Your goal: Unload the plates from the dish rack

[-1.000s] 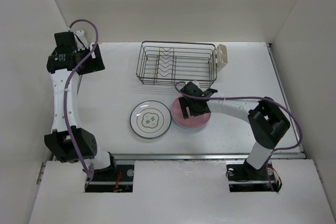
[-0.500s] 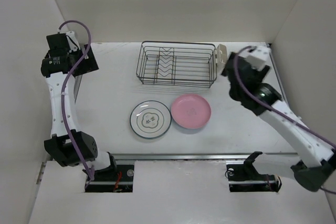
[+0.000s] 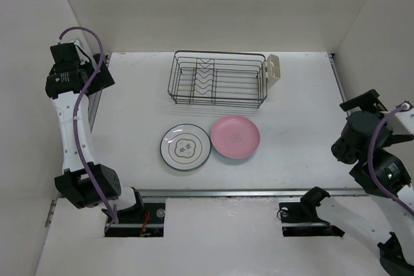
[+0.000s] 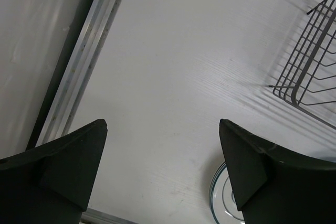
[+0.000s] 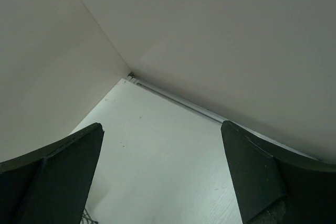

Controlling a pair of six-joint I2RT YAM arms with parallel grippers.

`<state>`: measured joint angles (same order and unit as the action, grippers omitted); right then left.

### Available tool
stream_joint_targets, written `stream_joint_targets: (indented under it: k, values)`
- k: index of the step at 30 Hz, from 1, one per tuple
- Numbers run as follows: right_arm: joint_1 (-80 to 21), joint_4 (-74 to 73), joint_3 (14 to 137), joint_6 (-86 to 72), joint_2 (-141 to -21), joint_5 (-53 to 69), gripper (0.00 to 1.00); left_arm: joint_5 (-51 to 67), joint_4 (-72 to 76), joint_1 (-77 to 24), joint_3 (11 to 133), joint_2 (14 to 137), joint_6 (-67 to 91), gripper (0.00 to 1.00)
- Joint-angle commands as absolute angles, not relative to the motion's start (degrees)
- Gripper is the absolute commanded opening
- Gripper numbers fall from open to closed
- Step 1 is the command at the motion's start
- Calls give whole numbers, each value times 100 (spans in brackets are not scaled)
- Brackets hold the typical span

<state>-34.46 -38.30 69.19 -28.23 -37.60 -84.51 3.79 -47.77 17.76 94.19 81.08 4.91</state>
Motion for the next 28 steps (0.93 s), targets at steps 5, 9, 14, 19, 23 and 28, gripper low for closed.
stream_joint_targets:
  k: [5,9,14,19,23,28]
  values:
    - [-3437,-3657,6829,-2663,-4017,-8754,100,290,-4579,1802,9334,7928,589,86]
    - [-3437,-3586,6829,-2663,-4069,-8702,100,290,-4579,1802,9281,7866,589,86]
    - [-3437,-3586,6829,-2663,-4236,-8701,100,290,-4579,1802,9229,7813,589,86]
    - [-3437,-3638,6829,-2610,-4298,-8701,100,343,-4579,1802,9229,7813,589,86]
    - [-3437,-3639,6829,-2610,-4298,-8648,100,343,-4579,1802,9229,7813,589,86]
    - [-3437,-3639,6829,-2610,-4298,-8481,100,343,-4579,1802,9229,7813,589,87]
